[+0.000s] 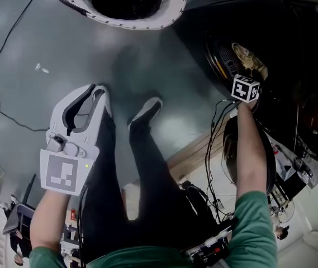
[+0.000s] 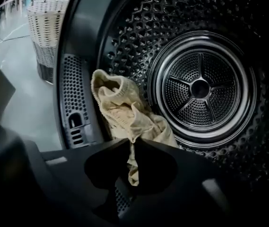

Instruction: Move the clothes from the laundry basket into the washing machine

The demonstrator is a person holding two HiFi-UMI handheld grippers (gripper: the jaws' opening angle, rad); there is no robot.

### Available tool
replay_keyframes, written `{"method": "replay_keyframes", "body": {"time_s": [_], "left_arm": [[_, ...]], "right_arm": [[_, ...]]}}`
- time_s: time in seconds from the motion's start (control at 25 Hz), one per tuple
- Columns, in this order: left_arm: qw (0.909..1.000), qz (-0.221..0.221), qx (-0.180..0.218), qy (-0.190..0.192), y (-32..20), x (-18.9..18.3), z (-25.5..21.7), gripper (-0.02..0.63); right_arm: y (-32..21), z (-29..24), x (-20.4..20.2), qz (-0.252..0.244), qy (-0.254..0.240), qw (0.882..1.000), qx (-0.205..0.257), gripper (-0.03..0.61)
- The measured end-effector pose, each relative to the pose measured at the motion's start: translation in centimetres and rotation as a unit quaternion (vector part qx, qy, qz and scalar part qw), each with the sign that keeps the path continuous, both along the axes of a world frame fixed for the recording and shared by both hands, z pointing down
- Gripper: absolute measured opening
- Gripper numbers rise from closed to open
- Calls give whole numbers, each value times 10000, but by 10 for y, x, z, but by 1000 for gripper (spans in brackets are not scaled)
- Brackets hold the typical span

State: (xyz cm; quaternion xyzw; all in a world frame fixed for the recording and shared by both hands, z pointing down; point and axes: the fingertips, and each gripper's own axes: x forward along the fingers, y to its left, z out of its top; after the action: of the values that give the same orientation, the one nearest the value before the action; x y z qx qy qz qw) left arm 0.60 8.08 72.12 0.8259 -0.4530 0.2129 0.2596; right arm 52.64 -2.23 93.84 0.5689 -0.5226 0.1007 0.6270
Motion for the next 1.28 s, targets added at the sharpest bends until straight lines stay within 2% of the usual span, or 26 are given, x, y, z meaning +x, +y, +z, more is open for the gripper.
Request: {"method": "replay_keyframes", "body": {"time_s": [0.08,0.32,0.6,1.0,1.12,1.28], "left_arm": [[10000,-70,-13,11,5,-6,9,74],[9998,-153,-83,-53,25,-20,21,74],[9999,-44,-75,-66,28,-27,0,74],[9992,246,302,77,16,-23,-64,74],[9987,284,417,64,15,-27,-95,74],[9981,308,526,-2,13,-29,-141,74]], "right_arm": [[-12,0,6,-8,67,9999,77,28],[-21,-2,16,307,51,9995,30,37],[16,-24,-15,529,-535,9971,75,159],[87,-94,-71,247,-1119,9934,-76,166],[116,-133,-94,115,-1313,9911,-171,164],[137,-197,-122,225,-1717,9849,94,164]]}}
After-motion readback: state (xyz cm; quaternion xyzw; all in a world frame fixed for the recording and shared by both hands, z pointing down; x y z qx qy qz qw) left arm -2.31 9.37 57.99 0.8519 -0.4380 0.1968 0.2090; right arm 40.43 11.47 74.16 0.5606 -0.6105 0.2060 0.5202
